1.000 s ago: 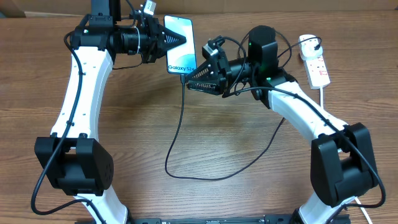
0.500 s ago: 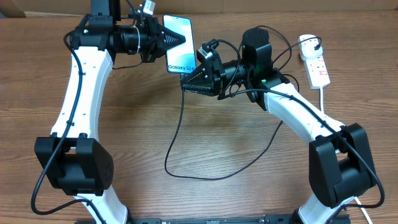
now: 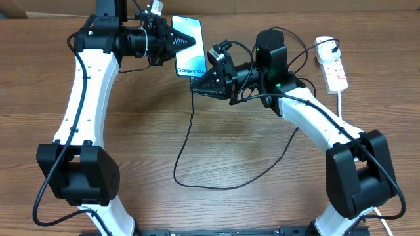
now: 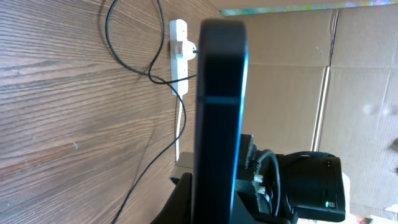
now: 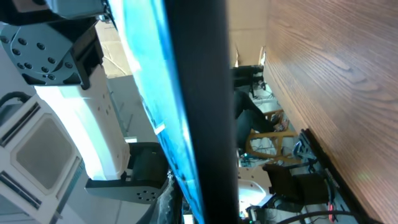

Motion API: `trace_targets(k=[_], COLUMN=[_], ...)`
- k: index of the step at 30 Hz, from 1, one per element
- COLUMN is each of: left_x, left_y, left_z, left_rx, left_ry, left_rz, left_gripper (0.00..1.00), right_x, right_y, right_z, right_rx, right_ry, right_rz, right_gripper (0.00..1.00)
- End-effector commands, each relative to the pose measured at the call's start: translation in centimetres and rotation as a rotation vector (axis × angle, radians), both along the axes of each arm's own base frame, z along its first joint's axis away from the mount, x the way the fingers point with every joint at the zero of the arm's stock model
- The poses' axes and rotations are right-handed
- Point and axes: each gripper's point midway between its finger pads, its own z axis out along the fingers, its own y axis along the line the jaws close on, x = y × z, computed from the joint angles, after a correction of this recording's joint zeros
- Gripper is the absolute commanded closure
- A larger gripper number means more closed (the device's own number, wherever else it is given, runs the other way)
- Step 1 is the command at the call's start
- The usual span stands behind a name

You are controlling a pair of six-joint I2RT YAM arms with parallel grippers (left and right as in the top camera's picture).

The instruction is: Plug charger to phone and switch on socket

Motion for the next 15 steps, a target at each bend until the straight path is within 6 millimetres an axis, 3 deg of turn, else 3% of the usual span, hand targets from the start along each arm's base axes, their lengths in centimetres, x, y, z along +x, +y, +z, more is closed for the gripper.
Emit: trace_targets(k=[1,15], left_x=[-0.77,-1.13], left_y=[-0.99,-1.2], left_z=[1.91,2.25], left_rx=[-0.047,-0.075], left_ry=[-0.007,0.017], left_rz=[-0.036,-0.048], left_gripper=[0.96,0.96], right_x=[0.33,0.52], right_y=[0.04,0.09], right_z=[0.81,1.14], right_rx=[0.007,0.015], right_ry=[-0.024,-0.035], right_rz=[-0.029,-0.037], right_gripper=[0.91,0.96])
